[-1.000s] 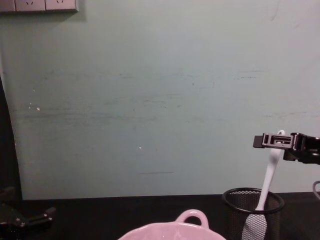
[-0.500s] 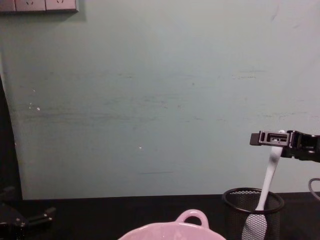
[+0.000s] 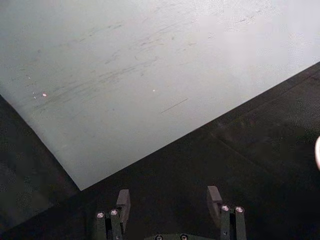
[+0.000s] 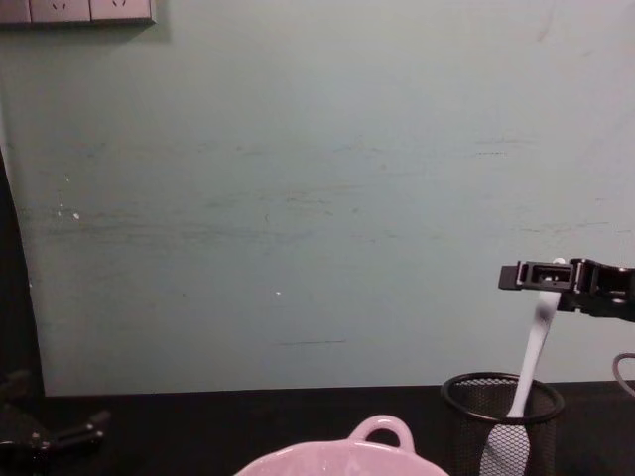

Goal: Use the one hand to pick up the spoon and stir the clear water in the bowl.

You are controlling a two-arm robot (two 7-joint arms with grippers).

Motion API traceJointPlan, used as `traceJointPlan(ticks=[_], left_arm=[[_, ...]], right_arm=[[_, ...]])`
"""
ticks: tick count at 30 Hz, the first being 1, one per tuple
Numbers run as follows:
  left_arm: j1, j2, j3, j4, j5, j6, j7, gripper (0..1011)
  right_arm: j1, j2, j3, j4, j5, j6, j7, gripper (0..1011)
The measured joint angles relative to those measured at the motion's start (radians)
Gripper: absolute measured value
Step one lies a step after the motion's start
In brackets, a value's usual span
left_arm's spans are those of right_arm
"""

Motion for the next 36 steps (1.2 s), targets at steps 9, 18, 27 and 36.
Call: traceJointPlan(ticks=[9, 18, 27, 36], left_arm=[[0.0, 0.0, 0.0, 0.0, 0.0, 0.0, 0.0, 1011], [0.0, 0.0, 0.0, 0.0, 0.0, 0.0, 0.0, 1011], [0.0, 0.0, 0.0, 0.0, 0.0, 0.0, 0.0, 1011], [0.0, 0.0, 0.0, 0.0, 0.0, 0.0, 0.0, 1011]], right_arm=[[0.0, 0.0, 0.0, -0.001, 0.0, 0.001, 0.0, 654], [0.0, 0.0, 0.0, -0.001, 0.0, 0.002, 0.0, 346], [0.0, 0.0, 0.0, -0.001, 0.0, 0.002, 0.0, 119], [-0.001, 0.0, 0.0, -0.001, 0.0, 0.001, 0.0, 119]])
